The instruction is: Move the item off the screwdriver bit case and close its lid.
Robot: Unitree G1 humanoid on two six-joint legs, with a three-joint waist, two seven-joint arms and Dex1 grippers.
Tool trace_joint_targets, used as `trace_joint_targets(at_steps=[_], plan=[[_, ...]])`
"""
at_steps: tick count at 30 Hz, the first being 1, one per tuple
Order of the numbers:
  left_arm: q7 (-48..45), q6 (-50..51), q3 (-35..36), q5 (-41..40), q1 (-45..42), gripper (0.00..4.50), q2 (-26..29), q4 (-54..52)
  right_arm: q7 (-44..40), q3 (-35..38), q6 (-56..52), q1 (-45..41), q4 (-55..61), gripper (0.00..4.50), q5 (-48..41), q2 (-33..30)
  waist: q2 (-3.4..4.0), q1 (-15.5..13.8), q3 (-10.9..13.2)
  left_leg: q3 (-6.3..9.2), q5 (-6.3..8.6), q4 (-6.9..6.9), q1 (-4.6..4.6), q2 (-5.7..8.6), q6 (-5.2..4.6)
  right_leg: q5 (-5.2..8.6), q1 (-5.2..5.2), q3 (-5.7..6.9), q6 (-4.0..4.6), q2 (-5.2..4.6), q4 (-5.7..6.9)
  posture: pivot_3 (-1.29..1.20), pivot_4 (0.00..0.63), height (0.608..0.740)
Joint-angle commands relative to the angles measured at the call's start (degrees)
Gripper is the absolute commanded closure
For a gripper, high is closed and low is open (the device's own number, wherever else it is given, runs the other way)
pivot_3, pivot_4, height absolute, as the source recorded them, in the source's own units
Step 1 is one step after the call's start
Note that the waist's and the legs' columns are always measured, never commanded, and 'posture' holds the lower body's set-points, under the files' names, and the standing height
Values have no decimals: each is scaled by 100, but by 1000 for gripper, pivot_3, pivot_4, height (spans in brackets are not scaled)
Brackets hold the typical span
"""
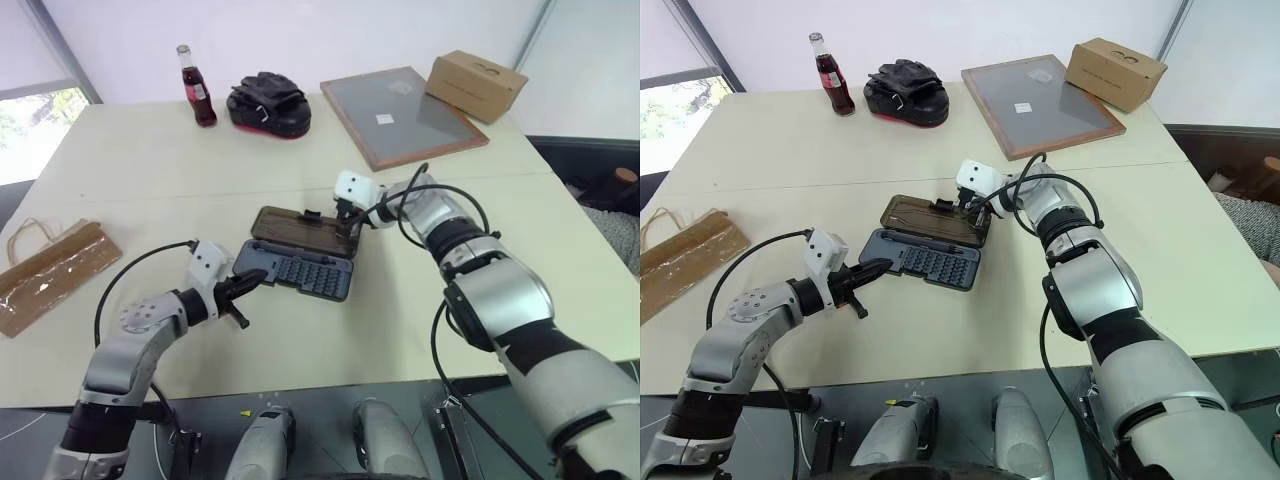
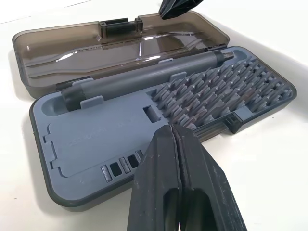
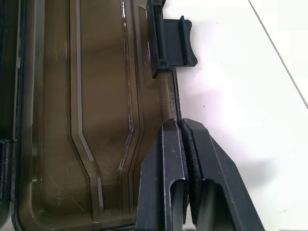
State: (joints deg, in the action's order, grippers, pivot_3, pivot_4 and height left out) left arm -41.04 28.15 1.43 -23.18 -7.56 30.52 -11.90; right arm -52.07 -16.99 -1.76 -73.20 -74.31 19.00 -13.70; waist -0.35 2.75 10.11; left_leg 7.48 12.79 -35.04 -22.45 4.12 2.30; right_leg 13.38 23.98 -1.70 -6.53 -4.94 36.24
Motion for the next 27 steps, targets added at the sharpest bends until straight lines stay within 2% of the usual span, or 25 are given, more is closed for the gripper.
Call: trace_joint_targets(at_steps=[1,16,20,21,22,23,27], plan=[[13,-51,160,-47,-84,4500,40,-131,-236,-221,36,201,-104,4431,214,29,0,-2,0,0,0,0,0,0,0,0,0,0,0,0,0,0,150,740],[54,-90,206,-24,-101,4500,45,-140,-516,-655,479,580,-93,4431,707,128,-2,-4,-11,0,0,1,7,0,0,1,-11,1,0,1,-4,0,150,740],[182,-146,340,-7,-88,4500,46,-182,-216,-825,1051,636,59,4431,900,112,-5,4,-16,0,1,2,14,0,0,2,-21,2,0,3,-8,0,150,740],[229,-163,388,-3,-105,4500,40,-175,-148,-830,1159,614,102,3875,914,96,-6,7,-16,0,1,2,17,-1,0,2,-23,2,1,3,-9,0,150,740],[292,-188,454,-1,-142,4500,28,-151,-96,-834,1298,580,168,3623,925,69,-6,15,-16,1,1,3,18,-1,0,3,-24,3,1,5,-9,0,150,740],[377,-229,534,8,-190,4500,2,-121,-95,-818,1430,546,259,3061,908,28,-6,31,-16,2,1,2,18,-3,0,3,-24,3,2,7,-8,0,150,740],[717,-398,821,51,-430,4500,-104,97,-385,-635,1578,506,600,1268,648,-64,-6,77,-16,10,1,2,21,-3,1,3,-29,4,2,9,-8,0,150,740]])
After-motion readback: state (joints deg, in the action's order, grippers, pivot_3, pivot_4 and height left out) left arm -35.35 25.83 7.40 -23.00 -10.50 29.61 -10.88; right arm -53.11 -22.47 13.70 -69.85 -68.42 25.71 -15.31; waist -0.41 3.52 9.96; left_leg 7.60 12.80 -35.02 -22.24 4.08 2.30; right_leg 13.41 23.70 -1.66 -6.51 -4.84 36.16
